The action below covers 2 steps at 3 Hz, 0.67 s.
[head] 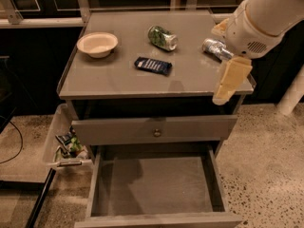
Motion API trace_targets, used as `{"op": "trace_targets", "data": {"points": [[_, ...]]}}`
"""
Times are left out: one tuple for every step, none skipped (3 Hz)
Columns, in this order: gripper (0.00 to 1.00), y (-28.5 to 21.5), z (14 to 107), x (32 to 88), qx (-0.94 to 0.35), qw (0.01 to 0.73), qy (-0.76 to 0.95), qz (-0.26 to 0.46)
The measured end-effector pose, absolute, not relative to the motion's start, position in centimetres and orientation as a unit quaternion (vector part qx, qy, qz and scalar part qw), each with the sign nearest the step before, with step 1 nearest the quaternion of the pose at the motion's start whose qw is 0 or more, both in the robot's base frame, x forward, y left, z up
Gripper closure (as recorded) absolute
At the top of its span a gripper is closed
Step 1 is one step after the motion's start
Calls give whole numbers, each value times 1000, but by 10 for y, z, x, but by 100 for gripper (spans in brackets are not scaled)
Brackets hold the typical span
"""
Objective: Place rxbar blueberry into middle drawer
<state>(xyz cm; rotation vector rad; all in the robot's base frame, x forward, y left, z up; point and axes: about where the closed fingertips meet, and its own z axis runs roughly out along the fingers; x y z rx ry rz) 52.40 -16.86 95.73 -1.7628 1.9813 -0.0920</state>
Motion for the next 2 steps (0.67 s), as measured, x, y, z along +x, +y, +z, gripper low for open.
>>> {"op": "trace_targets", "data": {"points": [[0,-173,945,554,-636,280,719,-14],[0,-173,945,554,-636,280,719,-14]]}}
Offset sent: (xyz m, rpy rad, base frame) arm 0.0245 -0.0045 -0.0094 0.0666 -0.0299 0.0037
